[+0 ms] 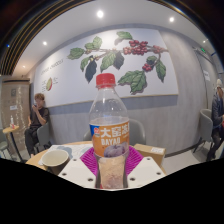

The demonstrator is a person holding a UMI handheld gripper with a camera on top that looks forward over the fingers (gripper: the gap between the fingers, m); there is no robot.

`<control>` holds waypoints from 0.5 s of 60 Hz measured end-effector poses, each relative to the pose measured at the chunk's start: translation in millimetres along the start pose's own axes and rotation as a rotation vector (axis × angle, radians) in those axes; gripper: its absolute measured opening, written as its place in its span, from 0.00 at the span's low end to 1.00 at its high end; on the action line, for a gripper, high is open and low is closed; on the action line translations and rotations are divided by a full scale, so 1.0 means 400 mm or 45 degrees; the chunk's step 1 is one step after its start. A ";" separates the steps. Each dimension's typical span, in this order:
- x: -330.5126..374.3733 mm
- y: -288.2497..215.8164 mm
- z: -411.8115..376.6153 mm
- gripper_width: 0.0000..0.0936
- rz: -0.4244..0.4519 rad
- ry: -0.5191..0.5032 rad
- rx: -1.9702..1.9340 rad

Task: Pour water

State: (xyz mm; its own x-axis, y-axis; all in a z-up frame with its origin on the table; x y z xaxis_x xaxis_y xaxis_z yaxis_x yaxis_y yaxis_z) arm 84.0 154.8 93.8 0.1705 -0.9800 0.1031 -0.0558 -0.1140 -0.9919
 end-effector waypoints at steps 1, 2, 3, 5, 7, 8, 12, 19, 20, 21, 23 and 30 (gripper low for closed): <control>0.004 -0.003 0.004 0.33 -0.003 -0.005 0.008; 0.008 -0.004 0.007 0.32 -0.004 -0.011 0.016; 0.010 -0.004 0.010 0.32 -0.007 -0.015 0.028; 0.020 0.003 0.002 0.33 -0.009 -0.015 0.060; 0.018 0.004 0.014 0.33 -0.001 -0.029 0.075; -0.001 0.015 -0.012 0.32 0.008 -0.023 0.075; 0.027 0.006 0.027 0.33 -0.017 -0.043 0.066; 0.026 0.002 0.024 0.33 -0.010 -0.052 0.068; 0.027 0.002 0.025 0.35 -0.010 -0.054 0.072; 0.029 0.000 0.024 0.36 -0.009 -0.055 0.073; 0.032 -0.002 0.023 0.39 -0.013 -0.055 0.075; 0.039 -0.008 0.024 0.60 -0.035 -0.043 0.104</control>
State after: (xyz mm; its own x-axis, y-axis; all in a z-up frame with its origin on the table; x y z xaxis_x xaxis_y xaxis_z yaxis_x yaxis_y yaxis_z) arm 96.1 141.6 97.8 0.2037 -0.9705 0.1293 0.0292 -0.1260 -0.9916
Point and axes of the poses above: the point between the fingertips, and its own axes, seen from behind it with the camera up: z to the right, y down, x backward, against the way the camera looks, the point moved 7 cm from there along x, backward, against the way the camera looks, and after that the axes turned 4 degrees about y, right-handed, at the moved point
